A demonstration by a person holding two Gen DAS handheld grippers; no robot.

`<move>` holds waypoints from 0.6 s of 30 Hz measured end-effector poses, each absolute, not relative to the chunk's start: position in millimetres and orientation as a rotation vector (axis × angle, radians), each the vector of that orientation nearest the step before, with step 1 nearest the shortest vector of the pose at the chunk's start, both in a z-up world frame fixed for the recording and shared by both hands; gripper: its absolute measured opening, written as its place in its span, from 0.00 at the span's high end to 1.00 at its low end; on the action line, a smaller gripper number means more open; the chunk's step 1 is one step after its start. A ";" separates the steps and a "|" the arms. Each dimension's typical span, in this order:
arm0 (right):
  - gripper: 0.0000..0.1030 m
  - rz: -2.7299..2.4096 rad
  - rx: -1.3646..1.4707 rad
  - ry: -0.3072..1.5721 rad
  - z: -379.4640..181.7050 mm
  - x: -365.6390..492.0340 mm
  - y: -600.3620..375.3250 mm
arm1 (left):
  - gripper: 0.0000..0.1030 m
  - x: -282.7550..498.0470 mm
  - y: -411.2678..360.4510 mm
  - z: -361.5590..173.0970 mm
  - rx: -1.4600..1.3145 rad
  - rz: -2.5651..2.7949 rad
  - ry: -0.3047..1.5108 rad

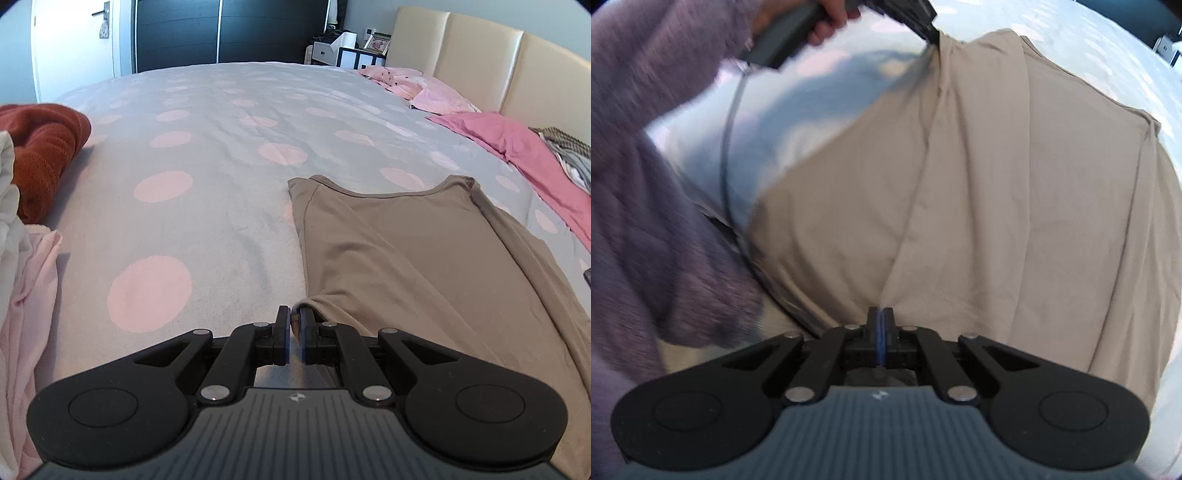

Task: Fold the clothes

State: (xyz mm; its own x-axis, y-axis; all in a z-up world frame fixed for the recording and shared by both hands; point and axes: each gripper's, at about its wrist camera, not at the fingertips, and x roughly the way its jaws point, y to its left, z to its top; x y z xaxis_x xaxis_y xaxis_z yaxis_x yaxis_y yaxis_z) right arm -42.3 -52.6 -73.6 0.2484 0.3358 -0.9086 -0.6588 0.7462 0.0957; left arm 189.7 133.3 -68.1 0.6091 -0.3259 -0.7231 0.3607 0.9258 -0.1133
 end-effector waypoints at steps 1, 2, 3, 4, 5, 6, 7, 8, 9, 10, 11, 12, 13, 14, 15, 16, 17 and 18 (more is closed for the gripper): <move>0.99 0.722 -0.293 1.142 -68.3 -39.3 -51.3 | 0.97 190.9 135.2 -68.6 0.028 -0.395 0.831; 0.99 0.745 -0.249 1.152 -62.9 -36.2 -51.4 | 0.97 192.2 137.8 -68.9 0.002 -0.394 0.839; 0.99 0.768 -0.203 1.159 -57.3 -33.6 -51.7 | 0.97 193.6 140.5 -69.1 -0.025 -0.392 0.846; 0.99 0.791 -0.164 1.164 -53.1 -30.6 -50.4 | 0.97 195.3 143.5 -69.4 -0.048 -0.389 0.851; 0.99 0.814 -0.138 1.174 -51.9 -29.5 -46.3 | 0.97 196.9 146.5 -69.7 -0.071 -0.386 0.857; 0.99 0.837 -0.113 1.183 -50.8 -28.3 -42.2 | 0.97 198.6 149.6 -70.0 -0.095 -0.383 0.863; 0.99 0.861 -0.088 1.191 -49.6 -27.2 -38.1 | 0.97 200.2 153.0 -70.7 -0.122 -0.379 0.867; 0.99 0.882 -0.073 1.203 -49.8 -27.6 -34.2 | 0.97 201.8 156.6 -71.4 -0.149 -0.375 0.872; 0.99 0.908 -0.058 1.214 -51.0 -28.7 -29.3 | 0.97 203.5 160.8 -72.4 -0.186 -0.371 0.879; 0.99 0.930 -0.051 1.223 -51.2 -30.0 -25.3 | 0.97 205.3 164.9 -73.4 -0.222 -0.368 0.885; 0.99 0.945 -0.058 1.229 -50.7 -31.5 -21.9 | 0.97 206.6 168.4 -74.5 -0.251 -0.371 0.885; 1.00 0.959 -0.062 1.235 -51.5 -33.5 -18.1 | 0.97 207.3 169.7 -75.7 -0.255 -0.370 0.886; 1.00 0.972 -0.067 1.241 -52.3 -35.5 -14.4 | 0.97 208.1 170.9 -76.8 -0.259 -0.370 0.887; 1.00 0.976 -0.062 1.248 -55.2 -36.1 -11.1 | 0.97 208.8 172.0 -77.9 -0.263 -0.370 0.888; 1.00 0.980 -0.057 1.255 -58.1 -36.7 -7.9 | 0.97 208.5 171.9 -78.7 -0.264 -0.370 0.886; 1.00 0.984 -0.052 1.262 -61.0 -37.4 -4.6 | 0.97 208.3 171.6 -79.1 -0.264 -0.370 0.886; 1.00 0.985 -0.049 1.266 -63.5 -37.4 -2.0 | 0.97 207.9 171.1 -78.7 -0.258 -0.371 0.887; 1.00 0.980 -0.053 1.266 -64.9 -37.6 -0.4 | 0.97 207.5 170.6 -78.2 -0.251 -0.371 0.888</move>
